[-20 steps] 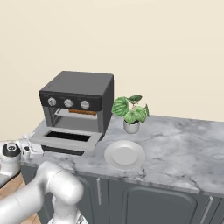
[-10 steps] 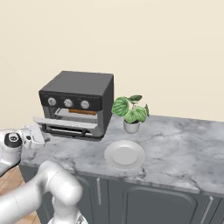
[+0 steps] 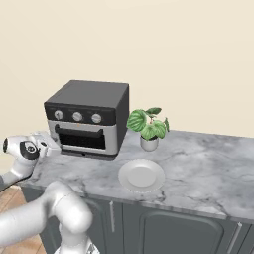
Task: Pull the toaster oven rack outwards. Pick up the baguette from the plate and place it on the toaster oven rack. Close the toaster oven door fully and set the temperature to the lowest setting.
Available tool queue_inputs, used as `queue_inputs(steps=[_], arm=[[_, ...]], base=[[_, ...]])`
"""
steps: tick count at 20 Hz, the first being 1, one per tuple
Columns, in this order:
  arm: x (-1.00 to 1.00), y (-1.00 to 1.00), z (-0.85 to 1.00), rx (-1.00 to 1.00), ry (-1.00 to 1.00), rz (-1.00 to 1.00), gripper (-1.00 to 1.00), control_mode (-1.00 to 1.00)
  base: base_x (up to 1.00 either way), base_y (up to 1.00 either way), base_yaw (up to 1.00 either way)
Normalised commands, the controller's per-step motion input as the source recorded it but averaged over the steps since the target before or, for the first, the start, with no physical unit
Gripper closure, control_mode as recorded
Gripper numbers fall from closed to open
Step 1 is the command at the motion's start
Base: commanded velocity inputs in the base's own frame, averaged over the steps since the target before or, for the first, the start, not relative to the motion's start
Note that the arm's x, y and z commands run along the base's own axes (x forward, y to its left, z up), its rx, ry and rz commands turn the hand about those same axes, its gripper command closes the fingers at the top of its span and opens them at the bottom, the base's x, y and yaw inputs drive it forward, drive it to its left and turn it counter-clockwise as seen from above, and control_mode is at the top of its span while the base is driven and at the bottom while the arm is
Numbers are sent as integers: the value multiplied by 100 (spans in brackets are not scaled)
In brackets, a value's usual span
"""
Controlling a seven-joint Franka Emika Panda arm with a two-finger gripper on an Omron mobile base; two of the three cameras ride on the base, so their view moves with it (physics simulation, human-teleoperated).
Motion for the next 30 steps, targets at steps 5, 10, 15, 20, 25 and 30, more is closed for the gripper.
queue_inputs(steps=[5, 10, 15, 20, 25, 30], arm=[[43, -63, 100, 12, 2, 12, -100, -100], [6, -42, 100, 13, 5, 9, -100, -100], [-8, -5, 100, 9, 3, 10, -100, -100], [-34, 0, 100, 1, 6, 11, -100, -100], [-42, 5, 100, 0, 11, 15, -100, -100], [-44, 2, 100, 0, 11, 15, -100, -100]], base=[[0, 0, 0], [0, 0, 0], [0, 0, 0], [0, 0, 0], [0, 0, 0], [0, 0, 0]])
